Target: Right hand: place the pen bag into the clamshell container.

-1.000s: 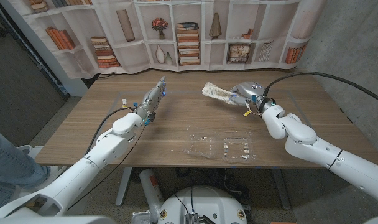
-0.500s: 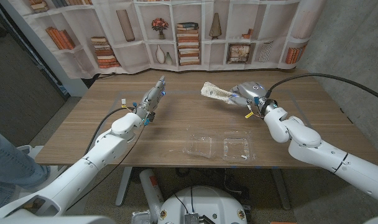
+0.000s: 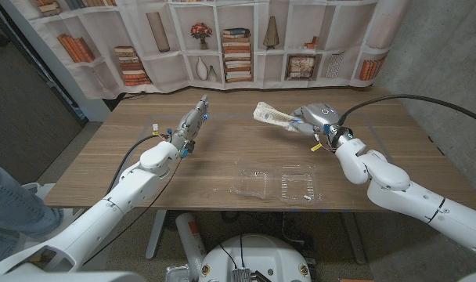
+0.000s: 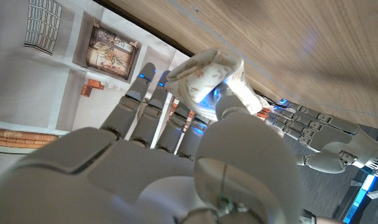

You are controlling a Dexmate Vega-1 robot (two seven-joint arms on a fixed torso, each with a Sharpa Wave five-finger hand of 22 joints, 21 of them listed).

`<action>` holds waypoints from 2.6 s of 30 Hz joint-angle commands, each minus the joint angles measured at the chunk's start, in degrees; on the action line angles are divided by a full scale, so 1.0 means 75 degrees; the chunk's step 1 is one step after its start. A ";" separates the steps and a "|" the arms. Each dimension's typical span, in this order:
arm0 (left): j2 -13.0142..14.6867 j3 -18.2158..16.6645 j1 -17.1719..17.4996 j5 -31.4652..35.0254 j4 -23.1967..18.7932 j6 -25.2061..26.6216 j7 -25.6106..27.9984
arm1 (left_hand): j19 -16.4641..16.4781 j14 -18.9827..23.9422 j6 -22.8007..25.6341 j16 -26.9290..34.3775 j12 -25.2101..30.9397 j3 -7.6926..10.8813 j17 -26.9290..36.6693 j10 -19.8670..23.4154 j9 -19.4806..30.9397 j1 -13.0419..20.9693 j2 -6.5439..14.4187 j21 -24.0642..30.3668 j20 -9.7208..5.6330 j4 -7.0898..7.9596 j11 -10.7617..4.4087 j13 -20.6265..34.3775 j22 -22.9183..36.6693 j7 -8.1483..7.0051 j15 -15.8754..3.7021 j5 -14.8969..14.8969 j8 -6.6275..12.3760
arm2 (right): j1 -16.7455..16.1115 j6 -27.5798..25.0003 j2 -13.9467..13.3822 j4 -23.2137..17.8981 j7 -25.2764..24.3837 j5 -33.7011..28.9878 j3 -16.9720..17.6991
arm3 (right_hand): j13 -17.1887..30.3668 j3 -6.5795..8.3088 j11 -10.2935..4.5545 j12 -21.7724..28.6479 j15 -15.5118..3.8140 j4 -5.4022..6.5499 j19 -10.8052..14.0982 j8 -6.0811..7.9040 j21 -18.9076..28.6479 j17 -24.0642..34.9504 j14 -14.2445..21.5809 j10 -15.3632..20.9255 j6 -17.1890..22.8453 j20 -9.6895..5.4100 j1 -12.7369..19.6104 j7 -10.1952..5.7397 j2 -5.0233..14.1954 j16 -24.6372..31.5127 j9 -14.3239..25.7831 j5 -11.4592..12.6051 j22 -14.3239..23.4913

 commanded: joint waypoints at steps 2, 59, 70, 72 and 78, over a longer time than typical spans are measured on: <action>0.0003 0.0006 -0.0104 -0.0030 0.0095 0.0027 -0.0088 | -0.0862 -0.0353 0.0007 -0.0011 -0.0016 -0.0050 0.0026 -0.0007 0.0012 0.0012 0.0066 -0.0022 0.0016 -0.0001 0.0000 0.0037 0.0043 -0.0008 0.0038 -0.0014 -0.0010 | -0.0348 0.0014 -0.0221 -0.0276 -0.0301 0.0089 0.0175 | 0.0010 0.0054 -0.0005 -0.0020 -0.1014 0.0008 -0.0018 -0.0045 -0.0003 0.0032 0.0005 0.0069 0.0100 -0.0027 0.0110 -0.0014 -0.0020 -0.0018 0.0037 -0.0033 0.0023; -0.0052 0.0122 -0.0134 0.0110 -0.0036 0.0049 0.0002 | -0.0890 -0.0361 0.0011 -0.0015 -0.0020 -0.0079 0.0025 -0.0018 0.0012 0.0085 0.0157 -0.0031 0.0024 -0.0019 -0.0001 0.0037 0.0043 -0.0010 0.0053 -0.0047 -0.0008 | -0.2074 0.0526 -0.1288 -0.1010 -0.1992 0.0439 0.1099 | 0.0014 0.0053 -0.0004 -0.0127 -0.1018 0.0000 -0.0007 -0.0106 -0.0026 0.0036 -0.0003 0.0117 0.0263 -0.0057 0.0167 -0.0014 -0.0053 -0.0035 0.0049 -0.0040 0.0022; -0.0002 0.0072 0.0001 0.0112 -0.0205 0.0082 0.0112 | -0.0892 -0.0363 0.0013 -0.0015 -0.0023 -0.0090 0.0025 -0.0028 0.0012 0.0093 0.0169 -0.0031 0.0024 -0.0020 -0.0025 0.0037 0.0043 -0.0008 0.0054 -0.0055 -0.0007 | -0.2285 0.0701 -0.1486 -0.1107 -0.2262 0.0418 0.1156 | 0.0015 0.0052 -0.0007 -0.0159 -0.1025 0.0008 0.0000 -0.0130 -0.0030 0.0042 -0.0006 0.0117 0.0285 -0.0060 0.0174 -0.0014 -0.0051 -0.0035 0.0052 -0.0038 0.0022; 0.0024 0.0057 0.0036 0.0118 -0.0259 0.0101 0.0141 | -0.0895 -0.0365 0.0010 -0.0015 -0.0020 -0.0092 0.0025 -0.0020 0.0012 0.0095 0.0171 -0.0032 0.0027 -0.0020 -0.0021 0.0037 0.0043 -0.0008 0.0054 -0.0056 -0.0008 | -0.2289 0.0760 -0.1508 -0.1108 -0.2277 0.0424 0.1144 | 0.0015 0.0050 -0.0007 -0.0164 -0.1022 0.0008 0.0003 -0.0134 -0.0030 0.0042 -0.0005 0.0116 0.0288 -0.0064 0.0174 -0.0014 -0.0056 -0.0034 0.0052 -0.0039 0.0022; 0.0098 -0.0015 0.0156 0.0120 -0.0432 0.0132 0.0232 | -0.0895 -0.0362 0.0008 -0.0014 -0.0020 -0.0098 0.0025 -0.0022 0.0012 0.0099 0.0177 -0.0031 0.0027 -0.0021 -0.0006 0.0037 0.0044 -0.0005 0.0054 -0.0060 -0.0009 | -0.2313 0.0871 -0.1576 -0.1140 -0.2330 0.0394 0.1112 | 0.0016 0.0048 -0.0007 -0.0180 -0.1027 0.0007 0.0004 -0.0148 -0.0034 0.0042 -0.0015 0.0115 0.0294 -0.0070 0.0181 -0.0014 -0.0063 -0.0040 0.0053 -0.0038 0.0022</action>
